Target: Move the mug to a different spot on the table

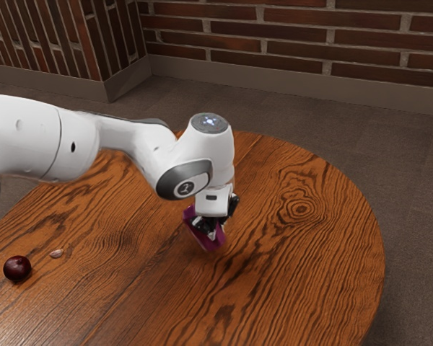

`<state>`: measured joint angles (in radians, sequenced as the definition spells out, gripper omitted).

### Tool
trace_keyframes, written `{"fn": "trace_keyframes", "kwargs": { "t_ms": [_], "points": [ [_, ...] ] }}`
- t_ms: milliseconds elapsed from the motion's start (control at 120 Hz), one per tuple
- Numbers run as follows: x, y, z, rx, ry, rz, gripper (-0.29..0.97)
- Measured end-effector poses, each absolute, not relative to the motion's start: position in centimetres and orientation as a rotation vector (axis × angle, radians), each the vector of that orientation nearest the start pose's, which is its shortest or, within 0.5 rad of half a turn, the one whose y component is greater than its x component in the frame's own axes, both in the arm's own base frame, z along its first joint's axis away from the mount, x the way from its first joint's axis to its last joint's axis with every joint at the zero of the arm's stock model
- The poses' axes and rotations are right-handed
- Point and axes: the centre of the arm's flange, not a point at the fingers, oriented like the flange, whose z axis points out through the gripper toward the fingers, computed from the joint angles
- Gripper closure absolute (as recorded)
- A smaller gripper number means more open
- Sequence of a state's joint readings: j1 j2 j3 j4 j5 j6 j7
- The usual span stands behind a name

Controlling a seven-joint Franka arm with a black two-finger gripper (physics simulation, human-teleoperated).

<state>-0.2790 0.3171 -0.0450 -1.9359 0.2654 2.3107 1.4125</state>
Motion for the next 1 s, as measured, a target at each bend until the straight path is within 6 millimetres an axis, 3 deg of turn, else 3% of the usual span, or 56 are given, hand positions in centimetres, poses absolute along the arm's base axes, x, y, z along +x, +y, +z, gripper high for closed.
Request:
{"fn": "trace_keyframes", "kwargs": {
  "t_ms": [167,333,675,792,867,1000],
  "points": [
    [59.4,-18.6,33.4,-1.741,2.325,0.073,0.76],
    [59.8,-16.9,36.6,-1.811,2.212,0.020,0.79],
    [61.0,-12.0,38.2,-1.955,2.037,0.011,0.79],
    [61.8,-11.7,39.3,-1.952,2.005,0.001,0.79],
    [62.0,-11.6,39.0,-1.946,2.000,0.038,0.78],
    [62.0,-11.3,36.5,-1.900,2.010,0.164,0.77]
  ]
}}
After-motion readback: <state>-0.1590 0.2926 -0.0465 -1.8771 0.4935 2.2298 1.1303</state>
